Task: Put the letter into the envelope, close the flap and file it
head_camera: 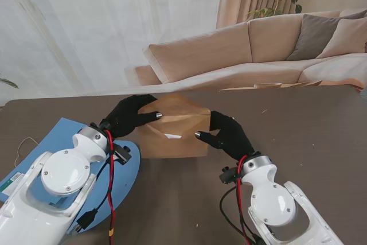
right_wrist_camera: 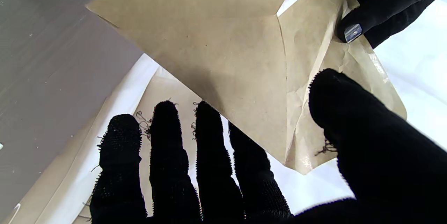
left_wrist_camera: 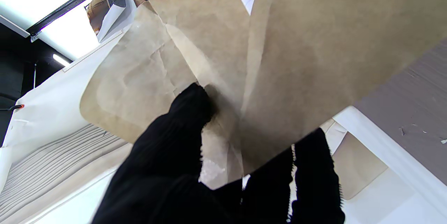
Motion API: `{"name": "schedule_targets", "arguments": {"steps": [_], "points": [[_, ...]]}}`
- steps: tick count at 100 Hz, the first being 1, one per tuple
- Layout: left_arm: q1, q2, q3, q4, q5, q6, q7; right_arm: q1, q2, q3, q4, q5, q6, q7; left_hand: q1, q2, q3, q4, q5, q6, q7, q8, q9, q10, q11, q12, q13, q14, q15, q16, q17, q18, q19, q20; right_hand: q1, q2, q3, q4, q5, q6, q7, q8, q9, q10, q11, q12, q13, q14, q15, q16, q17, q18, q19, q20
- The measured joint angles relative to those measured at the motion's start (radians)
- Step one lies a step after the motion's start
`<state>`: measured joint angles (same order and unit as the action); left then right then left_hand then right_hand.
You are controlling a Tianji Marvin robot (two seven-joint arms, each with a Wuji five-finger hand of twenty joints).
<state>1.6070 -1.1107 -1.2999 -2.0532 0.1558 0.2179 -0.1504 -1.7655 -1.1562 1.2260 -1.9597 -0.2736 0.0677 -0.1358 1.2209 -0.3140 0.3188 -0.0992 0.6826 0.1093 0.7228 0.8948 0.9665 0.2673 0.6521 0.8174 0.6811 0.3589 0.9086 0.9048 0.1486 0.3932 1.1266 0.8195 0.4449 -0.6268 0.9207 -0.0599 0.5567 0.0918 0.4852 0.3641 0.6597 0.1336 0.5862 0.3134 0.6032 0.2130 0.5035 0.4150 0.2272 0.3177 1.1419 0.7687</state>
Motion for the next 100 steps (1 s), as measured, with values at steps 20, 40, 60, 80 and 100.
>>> {"name": "schedule_targets", "arguments": {"steps": [20,40,60,80,100], "points": [[0.001,0.0,0.0,-0.001,-0.003,0.002,-0.004,0.041,-0.008,-0.013,0.039,0.093,-0.019,-0.004,0.0,0.0,0.0,0.0,0.0,0.0,0.0,0.0,0.0,0.0,0.0,0.0,0.0,0.0,0.0,0.0,0.0,0.0,-0.007,0.0,0.201,0.015,0.034,-0.058,0.136,-0.128,0.289,-0.104,0.243,-0.037,0.023,0.014,0.184,0.0,0.125,0.052,0.098,0.011,0.129,0.014],[0.0,0.001,0.004,-0.001,0.0,0.004,-0.002,0.071,-0.019,-0.028,0.077,0.179,-0.073,-0.01,0.0,0.0,0.0,0.0,0.0,0.0,0.0,0.0,0.0,0.0,0.0,0.0,0.0,0.0,-0.001,0.0,0.0,0.0,-0.007,0.0,0.329,0.039,0.065,-0.074,0.28,-0.205,0.489,-0.048,0.411,-0.018,0.162,0.16,0.325,0.001,0.438,0.173,0.241,0.039,0.355,0.106],[0.002,0.001,0.0,-0.002,0.001,0.001,-0.012,0.075,-0.025,-0.031,0.076,0.184,-0.05,-0.019,0.009,0.007,0.0,0.015,-0.067,-0.01,-0.003,-0.134,-0.094,-0.022,-0.212,0.03,-0.165,-0.016,-0.18,-0.052,-0.062,-0.017,-0.089,-0.003,0.329,0.05,0.073,-0.074,0.28,-0.205,0.479,0.099,0.411,0.018,0.247,0.268,0.349,0.014,0.574,0.225,0.29,0.044,0.428,0.129],[0.022,0.014,-0.053,-0.006,-0.031,-0.055,-0.111,0.074,-0.042,-0.027,0.064,0.205,0.009,-0.08,-0.219,0.0,0.105,0.034,-0.281,0.018,-0.207,-0.294,-0.489,-0.078,-0.223,-0.261,-0.38,-0.077,-0.456,-0.182,-0.153,-0.055,-0.307,-0.026,0.329,0.05,0.084,-0.08,0.28,-0.205,0.478,0.112,0.411,0.032,0.258,0.281,0.376,0.016,0.597,0.233,0.327,0.049,0.451,0.132],[0.056,0.03,-0.1,-0.008,-0.066,-0.128,-0.148,0.074,-0.053,-0.01,0.058,0.23,0.034,-0.093,-0.456,-0.061,0.098,0.034,-0.331,0.025,-0.343,-0.433,-0.593,-0.099,-0.314,-0.364,-0.451,-0.091,-0.604,-0.24,-0.178,-0.068,-0.522,-0.025,0.329,0.05,0.085,-0.081,0.281,-0.205,0.478,0.113,0.411,0.035,0.259,0.287,0.377,0.016,0.604,0.235,0.329,0.049,0.455,0.14]]}}
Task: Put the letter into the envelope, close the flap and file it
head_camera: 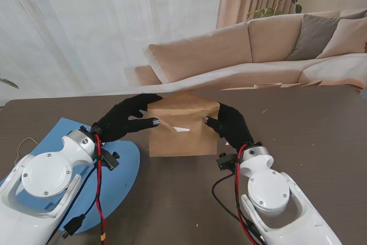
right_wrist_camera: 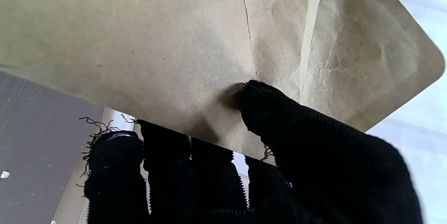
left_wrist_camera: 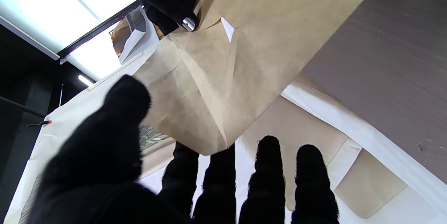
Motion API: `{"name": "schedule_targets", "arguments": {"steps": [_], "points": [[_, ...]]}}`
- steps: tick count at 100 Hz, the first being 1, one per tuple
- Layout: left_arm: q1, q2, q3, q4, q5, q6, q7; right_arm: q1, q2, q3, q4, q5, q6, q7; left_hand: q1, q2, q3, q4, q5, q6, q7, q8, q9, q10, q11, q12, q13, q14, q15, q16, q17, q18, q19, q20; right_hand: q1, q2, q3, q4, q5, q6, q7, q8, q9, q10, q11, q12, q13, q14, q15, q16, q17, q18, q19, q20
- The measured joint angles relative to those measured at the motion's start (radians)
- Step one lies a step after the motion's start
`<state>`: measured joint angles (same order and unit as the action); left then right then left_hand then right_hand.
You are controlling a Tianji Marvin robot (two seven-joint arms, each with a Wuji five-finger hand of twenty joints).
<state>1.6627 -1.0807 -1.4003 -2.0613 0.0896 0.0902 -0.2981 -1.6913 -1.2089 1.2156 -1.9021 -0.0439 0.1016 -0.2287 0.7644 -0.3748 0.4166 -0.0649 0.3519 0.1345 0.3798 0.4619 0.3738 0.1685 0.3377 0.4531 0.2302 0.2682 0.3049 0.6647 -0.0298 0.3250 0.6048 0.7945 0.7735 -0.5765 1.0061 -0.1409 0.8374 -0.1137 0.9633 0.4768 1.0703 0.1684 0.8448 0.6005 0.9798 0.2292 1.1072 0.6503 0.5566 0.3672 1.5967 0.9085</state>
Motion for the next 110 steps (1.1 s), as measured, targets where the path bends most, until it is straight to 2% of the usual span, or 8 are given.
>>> {"name": "schedule_targets", "arguments": {"steps": [13,22,36,57,65,76,96,110], "points": [[0.016,0.001,-0.014,-0.007,-0.031,-0.008,0.009,-0.003,0.0,0.006,-0.004,-0.004,0.002,-0.001,-0.119,-0.001,-0.001,-0.017,-0.002,0.013,-0.062,-0.053,-0.003,0.0,-0.049,-0.037,-0.004,0.0,-0.056,-0.014,0.002,0.0,-0.125,0.016,0.0,-0.001,0.002,-0.007,0.01,0.0,-0.005,0.0,0.0,0.003,0.0,0.001,0.0,0.008,0.004,0.0,0.0,0.0,0.008,0.0],[0.018,-0.004,-0.004,-0.011,-0.03,-0.003,0.077,-0.009,0.001,0.008,-0.008,-0.013,-0.002,0.002,-0.143,-0.001,-0.001,-0.017,0.002,0.016,-0.075,-0.073,-0.003,0.003,-0.062,-0.049,-0.005,0.0,-0.089,-0.014,0.013,0.0,-0.214,0.079,0.0,-0.001,0.002,-0.008,0.01,0.0,-0.009,0.0,0.0,0.003,0.0,0.001,0.0,0.008,0.005,0.0,0.0,0.0,0.008,0.0],[0.006,-0.028,0.017,-0.02,-0.072,0.096,0.169,-0.023,0.008,0.009,-0.01,-0.035,-0.032,0.02,-0.152,0.052,-0.008,-0.017,0.047,0.045,-0.088,-0.101,-0.003,0.038,-0.076,-0.061,-0.005,0.001,-0.141,-0.014,0.015,0.0,-0.309,0.129,0.0,-0.001,0.002,-0.008,0.01,0.0,-0.009,0.001,0.0,0.003,0.0,0.004,0.0,0.008,0.006,0.0,-0.003,0.0,0.008,0.0],[-0.033,-0.049,0.062,-0.015,-0.094,0.198,0.205,-0.043,0.02,0.008,-0.011,-0.061,-0.076,0.046,0.004,0.202,-0.195,-0.017,0.188,0.097,-0.115,-0.122,0.037,0.074,-0.086,-0.062,-0.003,0.016,-0.168,-0.008,0.013,0.0,-0.324,0.153,0.0,-0.001,0.002,-0.008,0.01,0.0,-0.011,0.012,0.0,0.003,0.0,0.005,0.0,0.008,0.006,0.0,-0.006,0.0,0.008,0.0],[-0.05,-0.049,0.084,-0.01,-0.051,0.246,0.199,-0.048,0.023,0.006,-0.011,-0.063,-0.088,0.05,0.048,0.203,-0.217,-0.017,0.228,0.111,-0.125,-0.122,0.082,0.091,-0.085,-0.062,0.016,0.032,-0.168,0.0,0.027,0.001,-0.323,0.157,0.0,-0.001,0.002,-0.008,0.01,0.0,-0.011,0.012,0.0,0.003,0.0,0.006,0.0,0.008,0.006,0.0,-0.01,0.0,0.008,0.0],[-0.063,-0.048,0.104,-0.004,-0.02,0.281,0.181,-0.05,0.024,0.003,-0.011,-0.07,-0.097,0.051,0.122,0.214,-0.338,-0.017,0.253,0.121,-0.162,-0.104,0.117,0.103,-0.084,-0.033,0.033,0.042,-0.168,0.023,0.04,0.002,-0.323,0.18,0.0,-0.001,0.002,-0.008,0.01,0.0,-0.011,0.013,0.0,0.003,0.0,0.006,0.0,0.008,0.006,0.0,-0.012,0.0,0.008,0.0],[-0.061,-0.02,0.095,-0.008,0.008,0.278,0.015,-0.051,0.023,0.001,-0.013,-0.089,-0.094,0.031,0.135,0.213,-0.38,-0.009,0.26,0.121,-0.175,-0.1,0.146,0.104,-0.055,-0.031,0.08,0.052,-0.159,0.032,0.091,0.025,-0.319,0.181,0.0,-0.001,0.002,-0.008,0.01,0.0,-0.014,0.022,0.0,0.003,0.0,0.01,0.0,0.008,0.006,0.0,-0.012,0.0,0.008,0.0],[-0.038,-0.003,0.075,-0.022,-0.017,0.258,-0.004,-0.044,0.02,-0.004,-0.014,-0.094,-0.08,0.01,0.135,0.195,-0.391,0.0,0.261,0.121,-0.175,-0.093,0.195,0.104,-0.04,-0.02,0.107,0.055,-0.147,0.034,0.093,0.029,-0.318,0.192,0.0,-0.001,0.002,-0.008,0.01,0.0,-0.016,0.024,0.0,0.004,0.0,0.012,0.0,0.008,0.006,0.0,-0.012,0.0,0.008,0.0]]}}
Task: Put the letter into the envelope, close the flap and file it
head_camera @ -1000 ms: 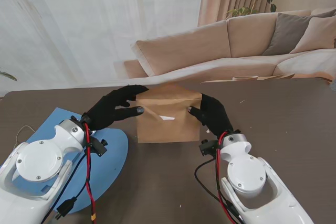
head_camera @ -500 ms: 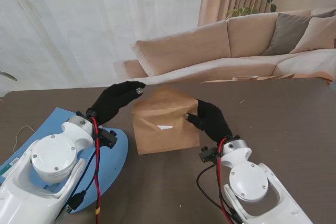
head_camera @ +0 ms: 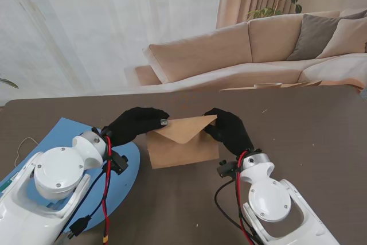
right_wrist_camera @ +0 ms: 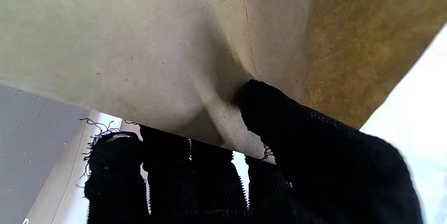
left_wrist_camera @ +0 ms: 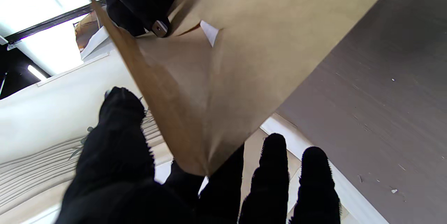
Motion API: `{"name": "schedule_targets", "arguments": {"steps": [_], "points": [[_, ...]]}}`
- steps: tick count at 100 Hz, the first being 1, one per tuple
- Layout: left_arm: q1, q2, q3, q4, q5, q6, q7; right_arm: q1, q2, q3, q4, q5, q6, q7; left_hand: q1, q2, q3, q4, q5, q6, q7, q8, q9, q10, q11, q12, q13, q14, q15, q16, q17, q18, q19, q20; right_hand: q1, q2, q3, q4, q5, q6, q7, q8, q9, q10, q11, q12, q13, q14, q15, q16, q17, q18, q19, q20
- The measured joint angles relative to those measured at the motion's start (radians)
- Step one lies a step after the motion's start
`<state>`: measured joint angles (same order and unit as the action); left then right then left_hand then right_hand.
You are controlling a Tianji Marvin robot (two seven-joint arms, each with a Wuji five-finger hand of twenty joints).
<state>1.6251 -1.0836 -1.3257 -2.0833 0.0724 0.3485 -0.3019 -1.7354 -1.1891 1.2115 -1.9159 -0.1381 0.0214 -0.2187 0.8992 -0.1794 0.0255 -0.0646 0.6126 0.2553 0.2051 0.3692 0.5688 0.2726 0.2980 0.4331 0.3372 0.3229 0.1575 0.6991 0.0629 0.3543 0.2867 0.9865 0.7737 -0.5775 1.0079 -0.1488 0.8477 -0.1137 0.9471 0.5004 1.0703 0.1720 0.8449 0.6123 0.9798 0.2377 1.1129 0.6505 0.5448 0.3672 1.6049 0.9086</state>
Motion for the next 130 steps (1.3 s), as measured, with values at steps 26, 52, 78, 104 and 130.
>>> {"name": "schedule_targets", "arguments": {"steps": [26,52,78,104,130], "points": [[0.001,0.022,0.002,-0.009,0.061,-0.017,-0.069,0.014,-0.007,-0.004,0.0,0.047,0.005,-0.002,0.088,-0.048,0.076,0.01,0.004,-0.015,0.159,0.191,0.075,-0.015,0.143,0.121,0.078,0.0,0.048,0.09,0.054,0.001,0.031,0.049,0.0,0.0,0.0,-0.001,0.005,0.0,-0.006,0.001,0.0,0.0,0.0,0.001,0.0,0.0,0.0,0.001,0.0,0.0,0.0,0.0],[-0.002,0.01,0.029,-0.005,0.054,-0.004,0.013,0.02,-0.006,-0.005,0.002,0.042,-0.001,0.01,0.282,-0.072,0.11,0.01,0.002,-0.06,0.56,0.38,0.274,-0.027,0.281,0.395,0.143,0.018,0.406,0.157,0.102,0.023,0.292,0.11,0.0,0.0,0.0,-0.002,0.005,0.0,-0.012,-0.038,0.0,0.0,-0.012,-0.029,0.0,0.0,-0.015,0.001,-0.004,0.0,0.0,0.0],[-0.002,-0.008,0.045,0.0,0.07,-0.019,0.099,0.006,0.01,0.022,-0.008,0.038,-0.029,0.124,0.331,-0.081,0.181,0.01,0.021,-0.074,0.57,0.337,0.343,-0.015,0.315,0.382,0.227,0.036,0.569,0.128,0.06,0.023,0.693,-0.1,0.017,-0.032,0.103,-0.002,-0.112,0.062,-0.296,-0.14,-0.205,-0.02,-0.199,-0.18,-0.178,0.0,-0.285,-0.063,-0.204,-0.011,-0.164,-0.024],[-0.008,-0.023,0.057,0.007,0.093,-0.018,0.14,-0.025,0.051,0.064,-0.044,0.037,-0.059,0.251,0.331,-0.082,0.202,0.01,0.021,-0.085,0.57,0.337,0.343,-0.005,0.317,0.382,0.227,0.038,0.595,0.128,0.061,0.024,0.739,-0.123,-0.081,-0.051,0.032,0.064,-0.3,0.108,-0.386,-0.122,-0.46,-0.054,-0.198,-0.224,-0.359,-0.024,-0.401,-0.092,-0.34,-0.052,-0.255,-0.025],[-0.004,-0.024,0.065,0.009,0.096,-0.023,0.141,0.003,0.044,0.025,-0.03,0.105,-0.027,0.183,0.331,-0.082,0.204,0.01,0.021,-0.086,0.571,0.337,0.343,-0.005,0.318,0.382,0.227,0.038,0.597,0.128,0.061,0.024,0.743,-0.129,-0.245,-0.018,-0.062,0.072,-0.152,0.129,-0.355,-0.11,-0.306,-0.028,-0.149,-0.216,-0.264,-0.011,-0.335,-0.087,-0.261,-0.03,-0.215,-0.01]]}}
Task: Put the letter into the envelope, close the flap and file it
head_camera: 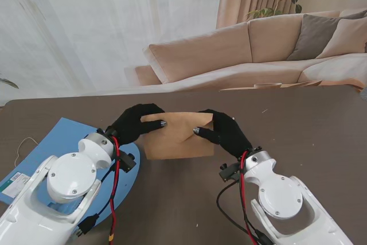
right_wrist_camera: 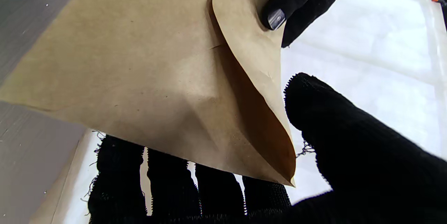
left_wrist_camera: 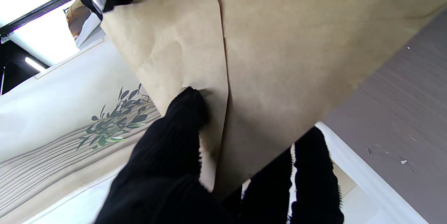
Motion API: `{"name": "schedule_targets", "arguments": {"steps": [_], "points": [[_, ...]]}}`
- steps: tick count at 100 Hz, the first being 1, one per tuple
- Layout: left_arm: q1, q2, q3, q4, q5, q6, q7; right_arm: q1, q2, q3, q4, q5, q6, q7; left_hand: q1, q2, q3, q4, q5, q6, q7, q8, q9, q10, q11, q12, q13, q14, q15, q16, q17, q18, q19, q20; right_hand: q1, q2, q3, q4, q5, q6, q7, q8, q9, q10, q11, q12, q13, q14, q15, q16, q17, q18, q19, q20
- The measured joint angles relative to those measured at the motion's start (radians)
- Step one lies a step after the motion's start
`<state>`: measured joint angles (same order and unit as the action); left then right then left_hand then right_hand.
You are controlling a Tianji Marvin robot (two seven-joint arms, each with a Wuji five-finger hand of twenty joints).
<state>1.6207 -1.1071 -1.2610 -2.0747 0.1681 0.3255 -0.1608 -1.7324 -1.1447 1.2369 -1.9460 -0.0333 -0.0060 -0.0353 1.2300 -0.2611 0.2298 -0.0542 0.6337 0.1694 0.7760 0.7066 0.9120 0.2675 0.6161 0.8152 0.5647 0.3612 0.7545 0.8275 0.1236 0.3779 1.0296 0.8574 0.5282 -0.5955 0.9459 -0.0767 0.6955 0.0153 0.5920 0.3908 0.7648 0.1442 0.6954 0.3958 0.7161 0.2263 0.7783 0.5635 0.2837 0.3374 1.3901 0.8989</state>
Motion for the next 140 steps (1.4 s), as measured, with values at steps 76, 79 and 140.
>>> {"name": "schedule_targets", "arguments": {"steps": [76,79,140], "points": [[0.005,0.004,-0.008,0.007,0.011,-0.024,-0.013,0.045,-0.026,-0.027,0.043,0.04,-0.009,-0.016,0.0,0.016,0.01,0.0,0.0,0.002,-0.05,-0.044,-0.05,0.002,-0.016,-0.024,-0.023,0.011,-0.014,-0.014,-0.021,0.0,-0.006,-0.025,0.123,-0.022,0.045,-0.042,0.093,-0.04,0.317,-0.152,0.253,0.014,0.045,0.068,0.214,0.025,0.157,0.034,0.176,0.053,0.144,0.008],[0.004,0.004,-0.006,0.008,0.017,-0.024,-0.011,0.045,-0.025,-0.027,0.043,0.043,-0.012,-0.016,0.0,0.016,0.018,0.0,0.0,0.001,-0.049,-0.041,-0.05,0.003,-0.015,-0.024,-0.023,0.011,-0.009,-0.014,-0.018,0.0,-0.002,-0.025,0.115,-0.022,0.043,-0.041,0.093,-0.039,0.315,-0.153,0.253,0.014,0.045,0.067,0.214,0.025,0.156,0.034,0.17,0.053,0.144,0.008],[-0.003,0.004,0.0,0.012,0.008,-0.023,-0.013,0.043,-0.017,-0.02,0.034,0.033,0.007,0.016,0.0,0.016,0.03,-0.002,0.01,-0.02,-0.027,0.027,-0.039,0.004,-0.002,-0.013,-0.022,0.011,0.007,-0.013,-0.012,0.0,0.015,-0.025,0.159,-0.035,0.074,-0.043,0.092,0.011,0.294,-0.139,0.269,0.027,0.074,0.113,0.252,0.026,0.233,0.047,0.236,0.056,0.202,0.01]]}}
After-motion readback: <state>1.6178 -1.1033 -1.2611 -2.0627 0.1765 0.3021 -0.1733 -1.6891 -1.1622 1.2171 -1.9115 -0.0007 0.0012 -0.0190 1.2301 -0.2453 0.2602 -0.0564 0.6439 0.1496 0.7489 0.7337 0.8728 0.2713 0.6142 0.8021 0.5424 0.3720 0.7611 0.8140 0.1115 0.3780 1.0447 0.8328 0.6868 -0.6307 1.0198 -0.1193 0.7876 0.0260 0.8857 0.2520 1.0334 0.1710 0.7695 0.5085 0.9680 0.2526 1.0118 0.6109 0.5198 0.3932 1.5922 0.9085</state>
